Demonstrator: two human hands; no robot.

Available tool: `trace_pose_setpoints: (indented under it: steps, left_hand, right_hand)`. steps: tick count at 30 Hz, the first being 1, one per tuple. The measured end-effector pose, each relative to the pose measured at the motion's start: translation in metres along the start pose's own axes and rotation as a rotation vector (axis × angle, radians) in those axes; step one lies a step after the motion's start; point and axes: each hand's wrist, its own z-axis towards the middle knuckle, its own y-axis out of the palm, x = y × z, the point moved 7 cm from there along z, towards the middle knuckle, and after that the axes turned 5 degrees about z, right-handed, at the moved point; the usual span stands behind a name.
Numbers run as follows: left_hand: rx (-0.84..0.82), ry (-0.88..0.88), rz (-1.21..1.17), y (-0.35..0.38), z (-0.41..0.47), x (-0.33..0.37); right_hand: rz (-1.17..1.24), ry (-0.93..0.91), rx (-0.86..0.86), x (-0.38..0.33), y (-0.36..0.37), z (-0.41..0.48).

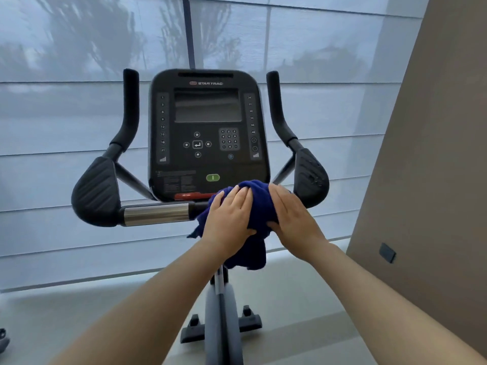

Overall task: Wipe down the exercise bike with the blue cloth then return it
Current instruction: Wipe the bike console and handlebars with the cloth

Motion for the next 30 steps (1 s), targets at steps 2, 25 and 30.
trace_pose_setpoints:
  steps: [2,25,30]
  left_hand:
    - [0.015,-0.014,0.111,0.003,0.009,0.005]
    - [0.38,-0.217,0.233,-0.007,0.017,0.031]
    - [0.302,-0.095,0.249,-0.011,0.028,0.018]
  right_hand:
    - [-0.019,0.01,0.0,0.005,0.004,-0.003]
    - [-0.102,0.151,0.188,0.004,0.011,0.003]
    - [-0.115,0.142,0.095,0.004,0.013,0.008]
